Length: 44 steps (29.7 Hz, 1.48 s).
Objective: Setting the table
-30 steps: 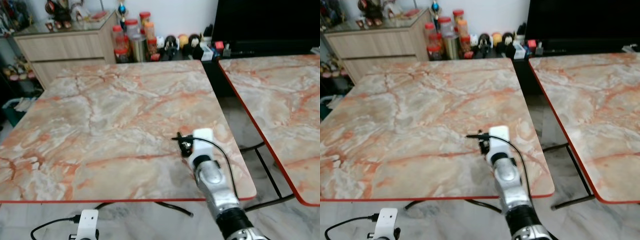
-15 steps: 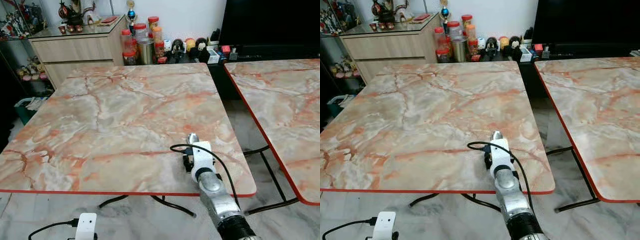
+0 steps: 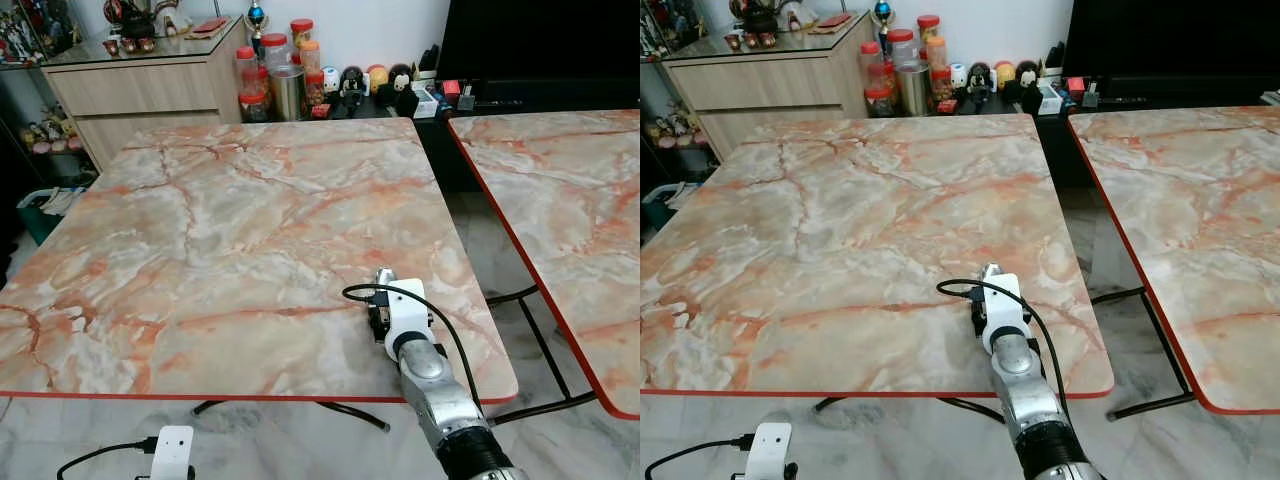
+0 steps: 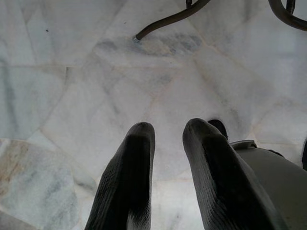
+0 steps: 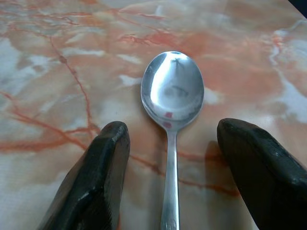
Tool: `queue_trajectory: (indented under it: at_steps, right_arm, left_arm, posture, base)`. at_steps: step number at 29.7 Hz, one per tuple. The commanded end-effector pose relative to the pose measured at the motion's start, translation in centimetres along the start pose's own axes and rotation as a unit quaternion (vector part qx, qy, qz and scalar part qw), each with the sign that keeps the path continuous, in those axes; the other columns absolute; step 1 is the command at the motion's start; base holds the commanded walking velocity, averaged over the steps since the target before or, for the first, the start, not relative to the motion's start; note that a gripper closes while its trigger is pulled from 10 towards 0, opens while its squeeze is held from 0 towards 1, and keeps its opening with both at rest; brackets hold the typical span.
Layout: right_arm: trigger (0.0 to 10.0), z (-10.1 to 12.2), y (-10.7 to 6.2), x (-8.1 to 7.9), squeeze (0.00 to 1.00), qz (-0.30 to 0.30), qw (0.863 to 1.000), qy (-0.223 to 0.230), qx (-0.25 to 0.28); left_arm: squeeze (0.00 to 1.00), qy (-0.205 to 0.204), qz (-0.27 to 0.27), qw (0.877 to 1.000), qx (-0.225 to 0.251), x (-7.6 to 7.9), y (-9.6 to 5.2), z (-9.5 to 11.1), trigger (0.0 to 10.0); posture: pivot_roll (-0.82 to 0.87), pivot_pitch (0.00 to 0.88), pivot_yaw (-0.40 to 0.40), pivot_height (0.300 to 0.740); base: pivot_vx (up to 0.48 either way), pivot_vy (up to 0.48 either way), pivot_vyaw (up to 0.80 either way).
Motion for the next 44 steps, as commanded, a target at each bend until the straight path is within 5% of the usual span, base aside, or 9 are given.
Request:
queue_trajectory:
  at_steps: [1,12,13,14,15,44]
  right_arm:
    - [10.0,-0.1,0.1,-0.2,0.0,0.001,1.0,-0.003,-0.007]
    - [10.0,-1.8,0.0,-0.7,0.0,0.01,0.999,-0.002,-0.051]
    - [7.8,-2.1,-0.1,-0.6,0.0,0.009,0.998,-0.001,-0.057]
    - [2.8,-2.5,-0.1,-0.6,0.0,0.006,0.998,0.001,-0.065]
    - [0.0,-2.8,-0.2,-0.5,0.0,0.007,0.997,0.0,-0.07]
    - [0.0,-2.6,0.0,-0.8,0.0,0.02,0.997,-0.002,-0.072]
  left_arm:
    - [0.0,0.004,0.0,1.0,-0.008,-0.4,0.0,-0.3,10.0]
    - [0.0,0.002,-0.01,1.0,-0.016,0.0,0.0,-0.4,10.0]
    - [0.0,0.003,-0.011,1.0,-0.017,0.1,0.0,-0.5,10.0]
    - [0.0,0.003,-0.012,1.0,-0.017,0.1,0.0,-0.5,10.0]
    - [0.0,0.002,-0.012,1.0,-0.017,0.1,0.0,-0.5,10.0]
    - [0.0,0.004,-0.014,1.0,-0.02,-0.2,0.0,-0.7,10.0]
  posture:
    - [-0.03,0.0,0.057,0.74]
    - [-0.03,0.0,0.051,0.74]
    - [-0.03,0.0,0.051,0.74]
    - [-0.03,0.0,0.051,0.74]
    - [-0.03,0.0,0.051,0.74]
    - [-0.03,0.0,0.062,0.74]
  base:
    - [0.0,0.0,0.0]
    - [0.0,0.0,0.0]
    - [0.0,0.0,0.0]
    - [0.0,0.0,0.0]
    - [0.0,0.0,0.0]
    - [0.0,0.0,0.0]
Point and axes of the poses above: a point about 5 cm out from each wrist's last joint towards the gripper, its own y axis pointing out of the wrist towards the gripper, its own z axis along the axis of the wrist's last joint, x = y × z, the point moved 4 cm from there along y, pointing out of the wrist towards the gripper, and after that the axes turned 8 degrees about y, right-handed, at the moved point
